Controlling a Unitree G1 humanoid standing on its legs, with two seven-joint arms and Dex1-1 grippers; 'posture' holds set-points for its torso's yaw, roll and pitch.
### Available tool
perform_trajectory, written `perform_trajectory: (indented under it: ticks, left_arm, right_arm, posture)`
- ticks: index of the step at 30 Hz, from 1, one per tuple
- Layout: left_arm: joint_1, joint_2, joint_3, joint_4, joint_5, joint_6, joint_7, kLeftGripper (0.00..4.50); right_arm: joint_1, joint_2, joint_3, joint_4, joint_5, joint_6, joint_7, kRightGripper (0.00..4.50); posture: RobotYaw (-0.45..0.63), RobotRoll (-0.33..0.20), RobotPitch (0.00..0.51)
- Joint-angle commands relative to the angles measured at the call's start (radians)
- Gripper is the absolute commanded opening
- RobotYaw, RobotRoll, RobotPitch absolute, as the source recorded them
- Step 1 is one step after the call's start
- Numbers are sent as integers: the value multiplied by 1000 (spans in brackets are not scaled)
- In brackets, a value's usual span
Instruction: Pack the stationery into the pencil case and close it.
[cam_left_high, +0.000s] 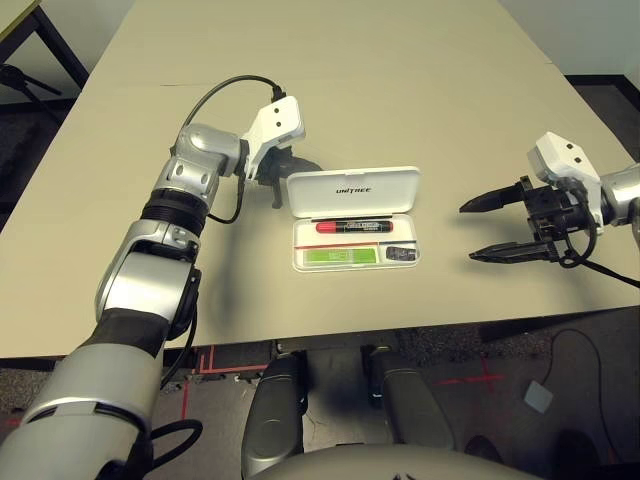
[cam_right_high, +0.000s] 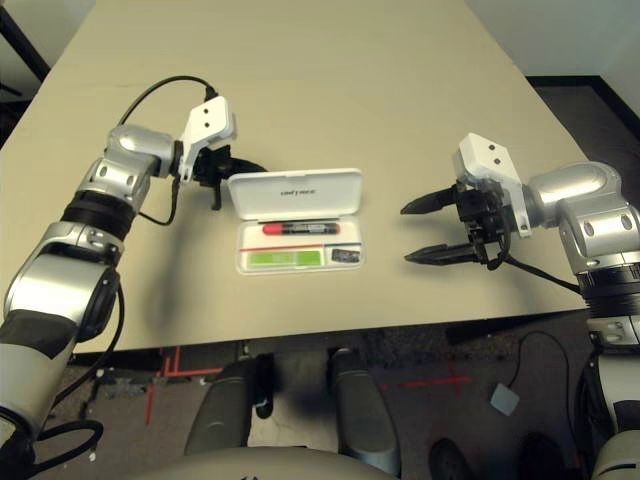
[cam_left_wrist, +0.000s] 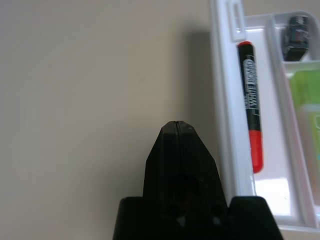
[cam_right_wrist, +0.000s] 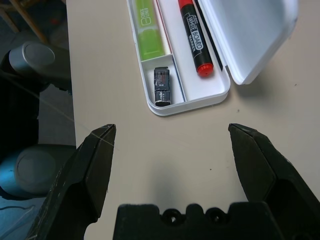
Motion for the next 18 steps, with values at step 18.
perform_trajectory:
  ticks: [18]
  left_arm:
    - [137, 120, -117, -404, 16, 121, -129, 30]
  right_arm:
    - [-20, 27, 8, 28, -3, -29, 17, 4500]
  posture:
    - [-57, 0, 174]
